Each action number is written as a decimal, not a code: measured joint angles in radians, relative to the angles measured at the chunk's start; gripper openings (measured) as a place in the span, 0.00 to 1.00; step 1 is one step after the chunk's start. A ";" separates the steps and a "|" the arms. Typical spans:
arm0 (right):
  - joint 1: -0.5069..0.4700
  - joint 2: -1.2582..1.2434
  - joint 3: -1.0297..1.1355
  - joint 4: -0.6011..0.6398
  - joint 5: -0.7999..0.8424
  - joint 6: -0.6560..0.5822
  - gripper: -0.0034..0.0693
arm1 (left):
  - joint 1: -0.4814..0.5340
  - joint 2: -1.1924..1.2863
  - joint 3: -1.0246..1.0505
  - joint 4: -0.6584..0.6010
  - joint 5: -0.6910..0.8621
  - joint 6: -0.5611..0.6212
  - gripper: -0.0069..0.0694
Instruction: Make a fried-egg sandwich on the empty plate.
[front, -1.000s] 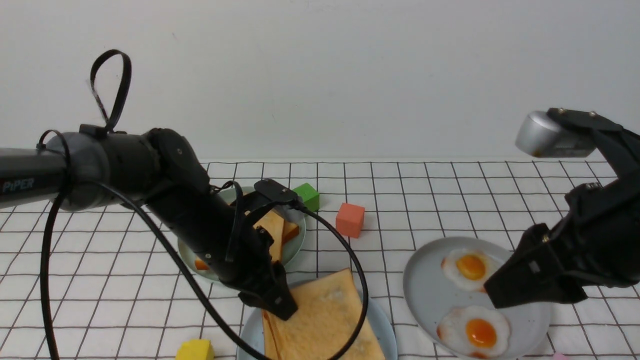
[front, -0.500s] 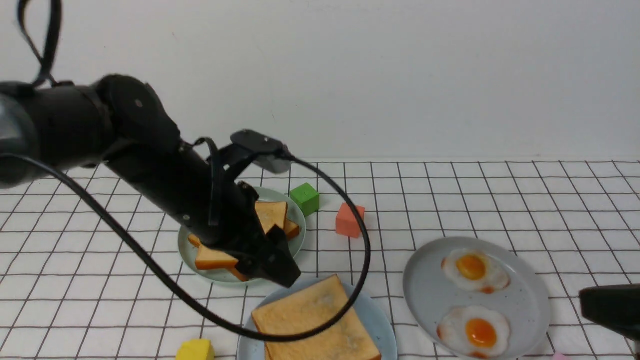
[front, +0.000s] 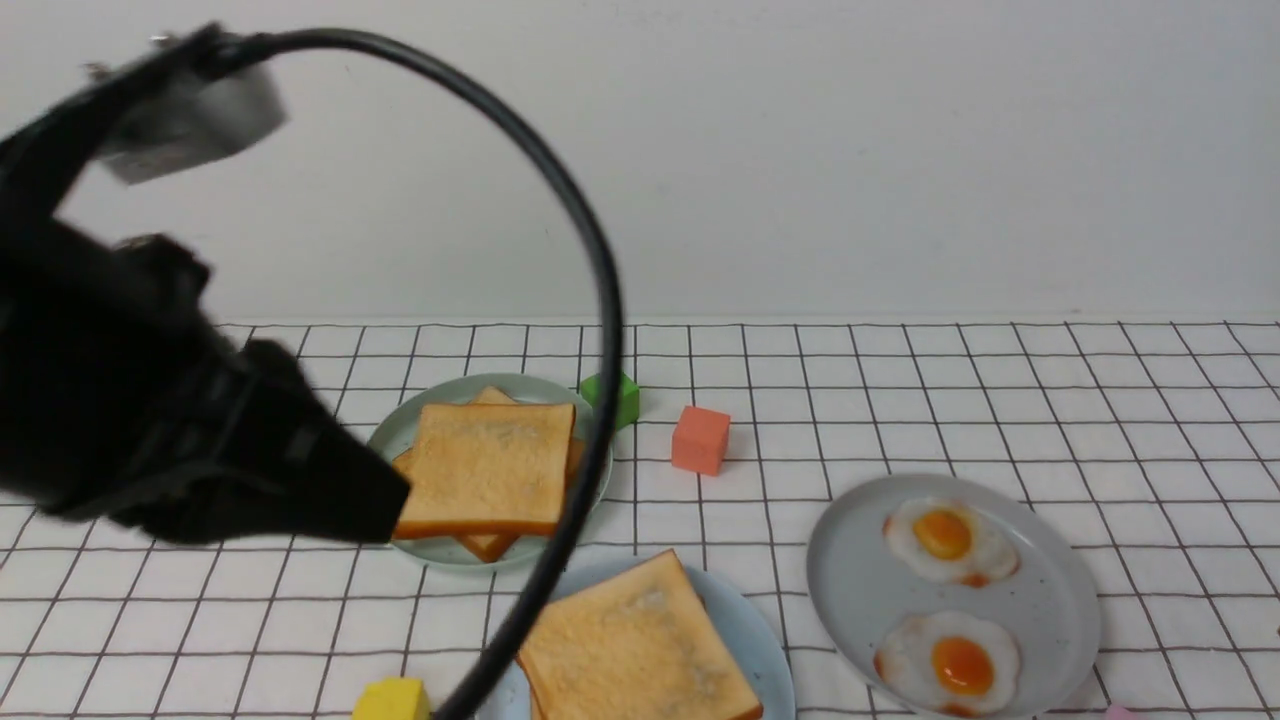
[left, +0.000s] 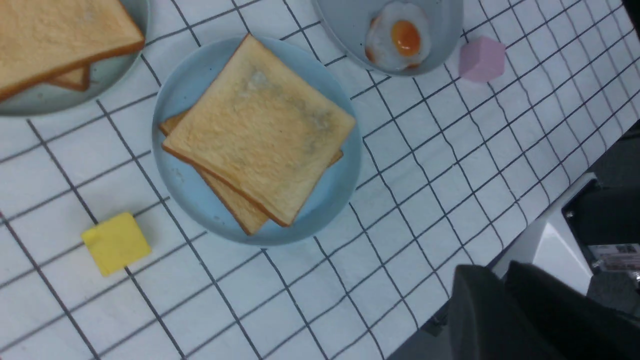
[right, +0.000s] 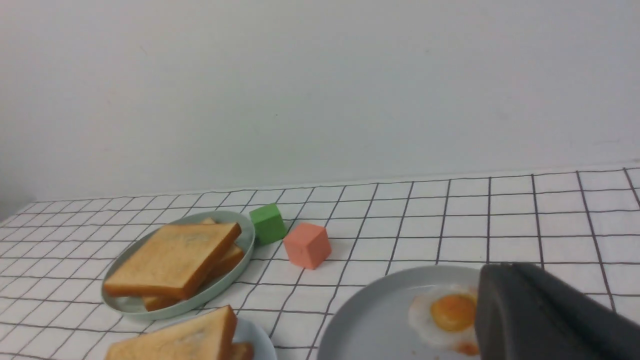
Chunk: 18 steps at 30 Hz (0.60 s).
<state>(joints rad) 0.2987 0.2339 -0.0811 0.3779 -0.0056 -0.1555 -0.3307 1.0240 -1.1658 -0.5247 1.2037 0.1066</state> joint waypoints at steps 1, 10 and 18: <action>0.000 -0.003 0.023 0.000 -0.018 -0.001 0.04 | 0.000 -0.064 0.035 0.007 0.000 -0.034 0.08; 0.000 -0.004 0.108 0.000 -0.030 -0.002 0.05 | 0.000 -0.533 0.366 0.062 -0.252 -0.249 0.07; 0.000 -0.004 0.108 0.000 0.023 -0.002 0.05 | 0.000 -0.706 0.552 0.111 -0.466 -0.241 0.07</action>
<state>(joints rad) 0.2987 0.2296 0.0269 0.3779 0.0170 -0.1574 -0.3307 0.3181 -0.6133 -0.4139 0.7378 -0.1348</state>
